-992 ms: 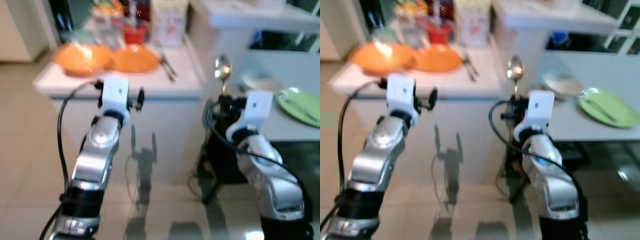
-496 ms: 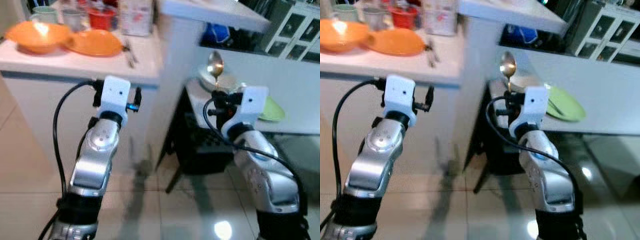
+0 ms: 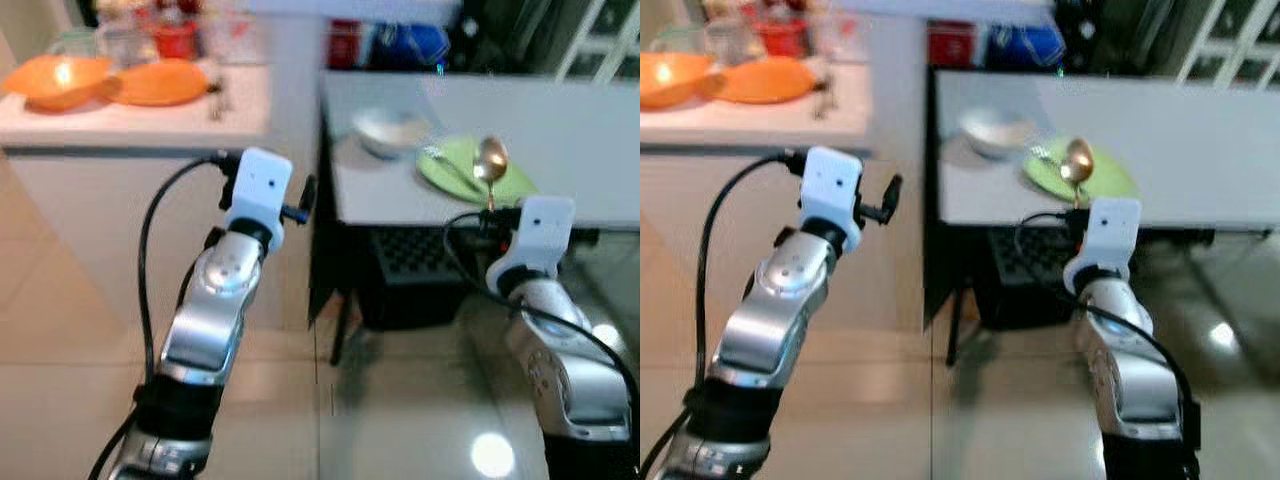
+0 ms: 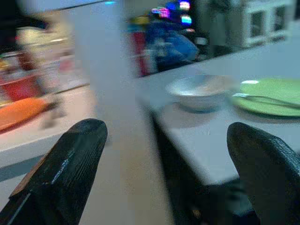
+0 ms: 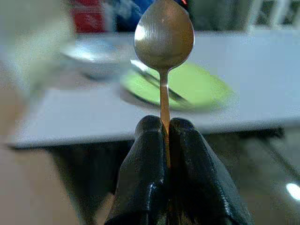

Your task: Setting the table

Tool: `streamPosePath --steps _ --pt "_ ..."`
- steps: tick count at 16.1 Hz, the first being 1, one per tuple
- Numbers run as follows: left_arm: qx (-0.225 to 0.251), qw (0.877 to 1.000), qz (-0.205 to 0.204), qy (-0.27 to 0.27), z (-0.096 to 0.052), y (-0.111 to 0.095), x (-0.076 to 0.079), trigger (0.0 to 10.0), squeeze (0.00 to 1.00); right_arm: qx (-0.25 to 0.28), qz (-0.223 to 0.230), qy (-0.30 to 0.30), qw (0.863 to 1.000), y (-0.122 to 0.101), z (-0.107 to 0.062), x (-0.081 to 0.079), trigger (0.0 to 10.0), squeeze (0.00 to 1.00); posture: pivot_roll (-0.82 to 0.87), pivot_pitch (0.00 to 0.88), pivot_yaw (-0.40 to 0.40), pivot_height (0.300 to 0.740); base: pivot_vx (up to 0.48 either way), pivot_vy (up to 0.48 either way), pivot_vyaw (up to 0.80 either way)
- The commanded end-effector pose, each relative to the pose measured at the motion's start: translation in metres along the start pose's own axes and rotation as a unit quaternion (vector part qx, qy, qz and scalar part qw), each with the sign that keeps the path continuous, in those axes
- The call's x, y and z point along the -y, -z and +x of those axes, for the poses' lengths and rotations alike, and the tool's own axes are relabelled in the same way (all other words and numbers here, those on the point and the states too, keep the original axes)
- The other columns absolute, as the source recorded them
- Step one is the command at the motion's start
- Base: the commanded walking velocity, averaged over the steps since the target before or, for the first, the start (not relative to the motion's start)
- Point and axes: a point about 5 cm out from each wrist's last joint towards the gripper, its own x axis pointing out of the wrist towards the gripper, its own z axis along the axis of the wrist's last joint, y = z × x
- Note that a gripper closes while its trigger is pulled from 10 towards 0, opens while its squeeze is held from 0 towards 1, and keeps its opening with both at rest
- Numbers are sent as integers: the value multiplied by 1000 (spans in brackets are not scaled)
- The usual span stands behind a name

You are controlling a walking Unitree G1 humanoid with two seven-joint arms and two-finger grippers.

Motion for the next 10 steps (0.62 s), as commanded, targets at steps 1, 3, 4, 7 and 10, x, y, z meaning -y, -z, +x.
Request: streamPosePath --steps 1,3,4,7,10 --pt "12 1000 -2 16 3 -5 4 10000 0 4 -7 15 1000 -4 0 3 10000 0 -63 0 44 740 0 -480 0" --pt "4 1000 -20 11 6 -2 0 10000 0 -5 -21 7 1000 -5 1 0 10000 0 -76 0 54 740 0 -480 0" --pt "4 1000 -18 7 7 0 -1 10000 0 -7 -34 3 999 -4 1 -1 10000 0 -77 0 49 740 0 0 0" --pt "14 998 -50 -23 5 -3 -8 10000 0 -17 -63 -11 998 -5 6 -1 10000 0 -61 0 24 740 0 0 0" --pt "21 998 -55 -32 7 -2 -14 10000 0 -10 -43 -34 998 -11 10 -10 10000 0 -48 0 8 740 0 0 0"
